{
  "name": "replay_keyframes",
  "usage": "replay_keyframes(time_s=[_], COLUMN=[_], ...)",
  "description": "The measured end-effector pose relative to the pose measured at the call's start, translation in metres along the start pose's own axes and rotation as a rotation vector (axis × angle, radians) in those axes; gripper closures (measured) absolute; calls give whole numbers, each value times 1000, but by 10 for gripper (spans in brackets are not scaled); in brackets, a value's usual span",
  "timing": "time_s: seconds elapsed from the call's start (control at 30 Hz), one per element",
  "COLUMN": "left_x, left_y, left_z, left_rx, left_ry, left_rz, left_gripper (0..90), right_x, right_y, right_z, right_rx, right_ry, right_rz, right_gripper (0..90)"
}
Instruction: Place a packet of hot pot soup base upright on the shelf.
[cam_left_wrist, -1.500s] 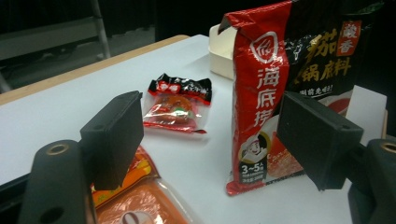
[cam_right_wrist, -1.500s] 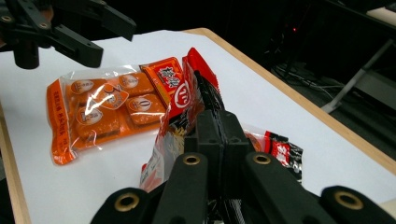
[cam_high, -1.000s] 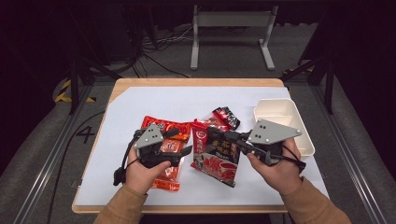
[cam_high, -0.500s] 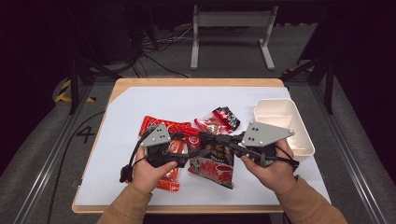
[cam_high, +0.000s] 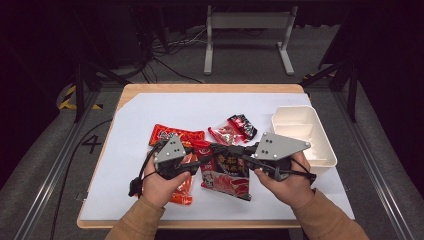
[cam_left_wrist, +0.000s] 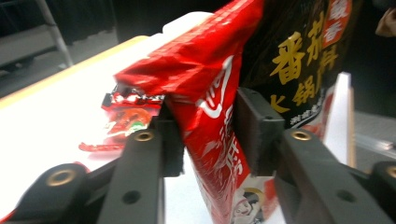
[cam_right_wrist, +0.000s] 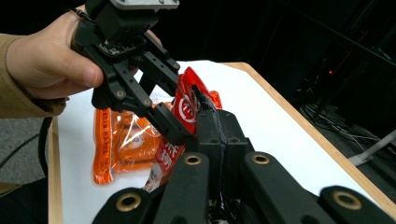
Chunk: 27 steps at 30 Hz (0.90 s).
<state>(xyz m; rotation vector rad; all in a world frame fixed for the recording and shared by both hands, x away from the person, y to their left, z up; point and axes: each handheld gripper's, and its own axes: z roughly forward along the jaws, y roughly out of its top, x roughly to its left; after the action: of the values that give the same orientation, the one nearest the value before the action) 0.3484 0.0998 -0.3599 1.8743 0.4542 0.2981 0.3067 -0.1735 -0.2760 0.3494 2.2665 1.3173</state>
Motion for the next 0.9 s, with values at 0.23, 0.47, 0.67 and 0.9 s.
replay_keyframes(time_s=[0.23, 0.47, 0.67, 0.9], left_x=[-5, -9, -13, -14], left_y=[1, 3, 4, 6], left_z=[-3, -10, -13, -19], left_rx=[15, 1, -10, -47], left_ry=[46, 91, 142, 187], left_rz=[4, -12, 1, -20], left_gripper=[819, 859, 873, 874], right_x=[-1, -1, -1, -2], right_y=[-3, -4, -7, -21], right_z=[2, 2, 2, 2], right_rx=[0, 4, 7, -63], right_ry=[2, -18, -41, -117], right_rz=[8, 9, 34, 179], right_gripper=[896, 867, 745, 343])
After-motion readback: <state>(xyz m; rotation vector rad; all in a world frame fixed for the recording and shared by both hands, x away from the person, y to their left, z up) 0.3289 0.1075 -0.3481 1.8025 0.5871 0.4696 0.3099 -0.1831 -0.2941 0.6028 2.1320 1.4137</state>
